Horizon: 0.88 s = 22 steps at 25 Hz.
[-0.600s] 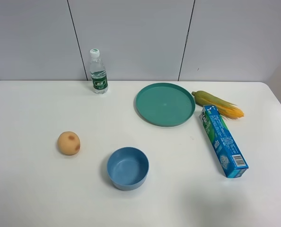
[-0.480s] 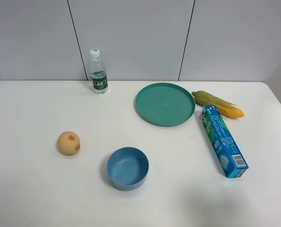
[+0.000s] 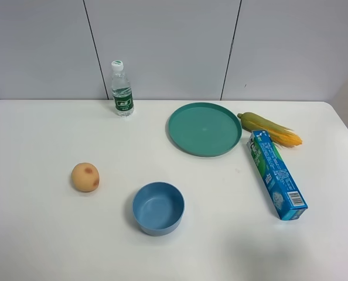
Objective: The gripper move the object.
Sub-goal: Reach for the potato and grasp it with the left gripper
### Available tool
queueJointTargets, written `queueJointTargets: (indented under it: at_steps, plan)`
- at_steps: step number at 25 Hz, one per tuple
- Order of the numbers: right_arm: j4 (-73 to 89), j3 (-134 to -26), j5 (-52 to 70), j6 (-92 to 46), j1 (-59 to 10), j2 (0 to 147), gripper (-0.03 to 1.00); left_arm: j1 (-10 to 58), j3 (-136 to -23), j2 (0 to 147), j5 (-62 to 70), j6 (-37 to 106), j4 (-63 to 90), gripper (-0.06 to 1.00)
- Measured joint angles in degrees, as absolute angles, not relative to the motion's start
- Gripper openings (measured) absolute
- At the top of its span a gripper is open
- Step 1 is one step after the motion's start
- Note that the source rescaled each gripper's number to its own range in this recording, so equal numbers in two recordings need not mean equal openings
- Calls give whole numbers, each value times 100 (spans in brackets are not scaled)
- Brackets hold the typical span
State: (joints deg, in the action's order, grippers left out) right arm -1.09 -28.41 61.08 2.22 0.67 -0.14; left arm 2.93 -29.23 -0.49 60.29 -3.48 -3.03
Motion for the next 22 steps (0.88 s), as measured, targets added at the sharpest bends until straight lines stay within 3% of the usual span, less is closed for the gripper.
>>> queueJointTargets:
  at_steps: [17, 22]
  plan:
    - [-109, -2841, 6108, 222, 67, -14, 100, 293, -2923, -3, 6029, -341, -225, 100]
    - [-109, -2841, 6108, 222, 67, -14, 100, 293, -3020, 789, 5946, -341, 0, 100]
